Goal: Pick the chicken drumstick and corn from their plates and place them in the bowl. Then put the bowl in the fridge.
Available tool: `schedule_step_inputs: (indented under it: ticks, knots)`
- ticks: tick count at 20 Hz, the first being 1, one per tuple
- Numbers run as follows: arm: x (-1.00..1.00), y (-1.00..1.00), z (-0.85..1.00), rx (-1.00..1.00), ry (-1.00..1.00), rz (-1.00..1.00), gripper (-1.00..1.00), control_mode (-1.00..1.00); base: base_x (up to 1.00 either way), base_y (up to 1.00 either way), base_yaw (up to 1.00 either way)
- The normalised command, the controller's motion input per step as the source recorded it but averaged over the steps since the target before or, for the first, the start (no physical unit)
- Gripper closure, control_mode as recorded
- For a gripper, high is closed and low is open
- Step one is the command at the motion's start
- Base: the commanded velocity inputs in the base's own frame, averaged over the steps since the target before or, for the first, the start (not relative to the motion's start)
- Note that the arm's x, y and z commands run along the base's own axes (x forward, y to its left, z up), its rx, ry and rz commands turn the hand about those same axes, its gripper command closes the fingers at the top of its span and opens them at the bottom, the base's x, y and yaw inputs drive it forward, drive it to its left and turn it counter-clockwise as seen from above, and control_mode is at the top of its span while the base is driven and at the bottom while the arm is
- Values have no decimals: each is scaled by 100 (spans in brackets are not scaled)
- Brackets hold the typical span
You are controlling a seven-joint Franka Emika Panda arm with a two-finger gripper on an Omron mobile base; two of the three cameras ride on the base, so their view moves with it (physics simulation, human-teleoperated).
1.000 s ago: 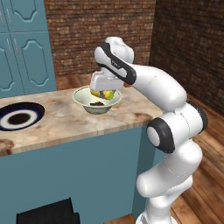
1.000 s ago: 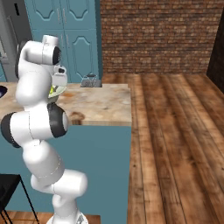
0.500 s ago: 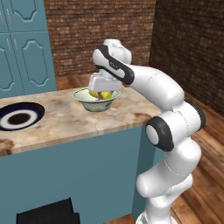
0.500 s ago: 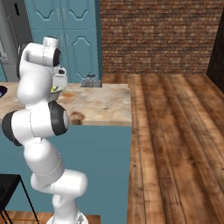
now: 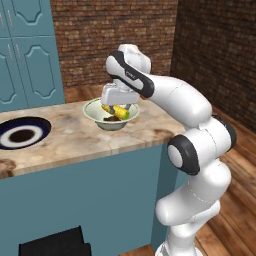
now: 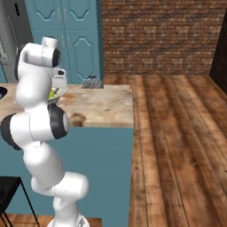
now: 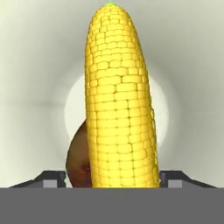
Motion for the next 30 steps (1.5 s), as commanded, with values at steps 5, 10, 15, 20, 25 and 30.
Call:
schedule_step_inputs:
  ticks: [5, 10, 15, 20, 25, 30]
  knots:
    - [-17, -1, 10, 0, 0, 0, -100, -100, 0, 0, 0]
    - [-18, -1, 28, 0, -1, 0, -100, -100, 0, 0, 0]
    - [-14, 0, 32, -1, -1, 0, -100, -100, 0, 0, 0]
    - [-28, 1, 26, -3, -1, 0, -100, -100, 0, 0, 0]
    - [-44, 17, 5, -7, 0, 0, -100, -100, 0, 0, 0]
    - [-43, 30, 0, -13, -1, 0, -100, -100, 0, 0, 0]
